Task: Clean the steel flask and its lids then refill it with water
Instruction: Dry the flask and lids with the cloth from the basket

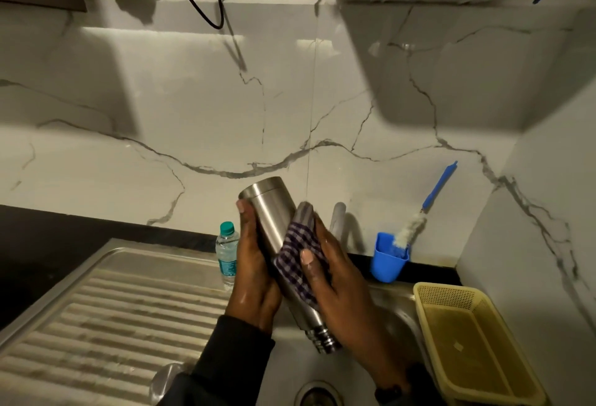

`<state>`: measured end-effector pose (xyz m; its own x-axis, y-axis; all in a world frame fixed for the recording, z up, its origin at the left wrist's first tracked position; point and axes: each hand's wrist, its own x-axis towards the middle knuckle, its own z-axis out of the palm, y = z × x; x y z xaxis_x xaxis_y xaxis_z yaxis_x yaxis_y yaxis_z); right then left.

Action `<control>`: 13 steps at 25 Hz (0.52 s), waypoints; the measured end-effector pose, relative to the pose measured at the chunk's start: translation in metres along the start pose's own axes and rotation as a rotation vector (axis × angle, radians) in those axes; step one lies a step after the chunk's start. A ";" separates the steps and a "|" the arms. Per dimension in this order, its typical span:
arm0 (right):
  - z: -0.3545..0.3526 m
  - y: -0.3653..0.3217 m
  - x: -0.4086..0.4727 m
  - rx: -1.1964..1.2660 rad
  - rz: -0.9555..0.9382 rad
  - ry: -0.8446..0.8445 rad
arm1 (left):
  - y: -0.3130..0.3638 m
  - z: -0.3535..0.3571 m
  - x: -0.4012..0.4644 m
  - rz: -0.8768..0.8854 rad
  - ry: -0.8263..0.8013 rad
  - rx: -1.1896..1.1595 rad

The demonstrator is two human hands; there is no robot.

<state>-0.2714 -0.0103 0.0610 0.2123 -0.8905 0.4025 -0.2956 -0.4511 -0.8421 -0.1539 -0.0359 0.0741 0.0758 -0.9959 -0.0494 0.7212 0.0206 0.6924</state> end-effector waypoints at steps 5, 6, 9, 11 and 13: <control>0.007 0.001 -0.012 0.094 0.052 0.066 | -0.002 -0.007 0.000 -0.032 -0.082 0.242; 0.005 -0.004 -0.003 0.118 0.072 0.101 | -0.004 -0.002 -0.004 -0.023 -0.114 0.343; -0.009 -0.014 0.025 0.095 0.028 0.178 | -0.004 0.010 -0.010 0.108 -0.104 0.548; -0.017 -0.019 0.038 -0.014 -0.027 0.171 | -0.006 0.008 -0.003 0.206 -0.080 0.584; -0.021 -0.019 0.045 -0.154 -0.078 0.186 | -0.010 0.009 -0.002 0.229 -0.083 0.551</control>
<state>-0.2760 -0.0431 0.1032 0.0692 -0.8417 0.5356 -0.4263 -0.5103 -0.7469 -0.1677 -0.0353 0.0740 0.1172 -0.9755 0.1863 0.2277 0.2090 0.9510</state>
